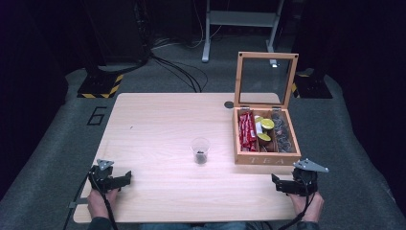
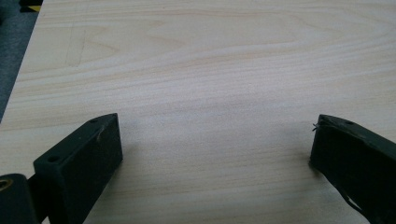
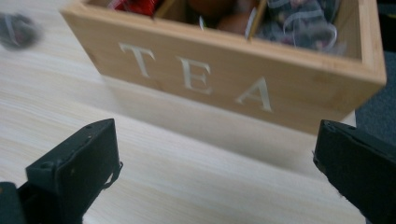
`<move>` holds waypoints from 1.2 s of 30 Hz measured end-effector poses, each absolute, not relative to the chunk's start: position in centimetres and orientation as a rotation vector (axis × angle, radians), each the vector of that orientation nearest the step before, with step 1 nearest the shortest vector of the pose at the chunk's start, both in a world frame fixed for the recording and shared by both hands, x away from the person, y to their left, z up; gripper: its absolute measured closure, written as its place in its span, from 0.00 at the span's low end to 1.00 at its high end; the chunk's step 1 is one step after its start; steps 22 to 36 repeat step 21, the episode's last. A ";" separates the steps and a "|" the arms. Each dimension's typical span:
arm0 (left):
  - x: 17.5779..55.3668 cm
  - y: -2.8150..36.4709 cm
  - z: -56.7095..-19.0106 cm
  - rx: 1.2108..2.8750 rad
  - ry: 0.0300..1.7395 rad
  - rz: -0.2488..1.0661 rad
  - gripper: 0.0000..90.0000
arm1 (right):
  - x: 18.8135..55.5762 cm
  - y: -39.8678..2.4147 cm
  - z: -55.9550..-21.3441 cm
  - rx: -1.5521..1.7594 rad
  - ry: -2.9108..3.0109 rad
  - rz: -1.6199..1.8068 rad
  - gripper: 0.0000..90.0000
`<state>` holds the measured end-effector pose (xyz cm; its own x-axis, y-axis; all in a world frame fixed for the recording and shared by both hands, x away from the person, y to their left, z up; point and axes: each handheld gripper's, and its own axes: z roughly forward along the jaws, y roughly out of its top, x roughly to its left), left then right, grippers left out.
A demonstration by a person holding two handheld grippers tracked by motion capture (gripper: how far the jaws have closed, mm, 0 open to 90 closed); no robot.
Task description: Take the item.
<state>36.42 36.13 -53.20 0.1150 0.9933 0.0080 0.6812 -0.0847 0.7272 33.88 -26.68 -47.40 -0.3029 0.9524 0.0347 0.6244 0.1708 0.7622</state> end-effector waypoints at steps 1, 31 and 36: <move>36.4 36.1 -53.2 1.829 1.624 0.709 0.02 | 33.9 -27.0 -48.1 1.511 1.994 0.949 0.00; 36.4 36.1 -53.2 1.829 1.624 0.708 0.02 | 35.0 -28.8 -53.0 1.533 2.006 0.851 0.00; 36.4 36.1 -53.2 1.829 1.624 0.708 0.02 | 35.0 -28.8 -53.0 1.533 2.006 0.851 0.00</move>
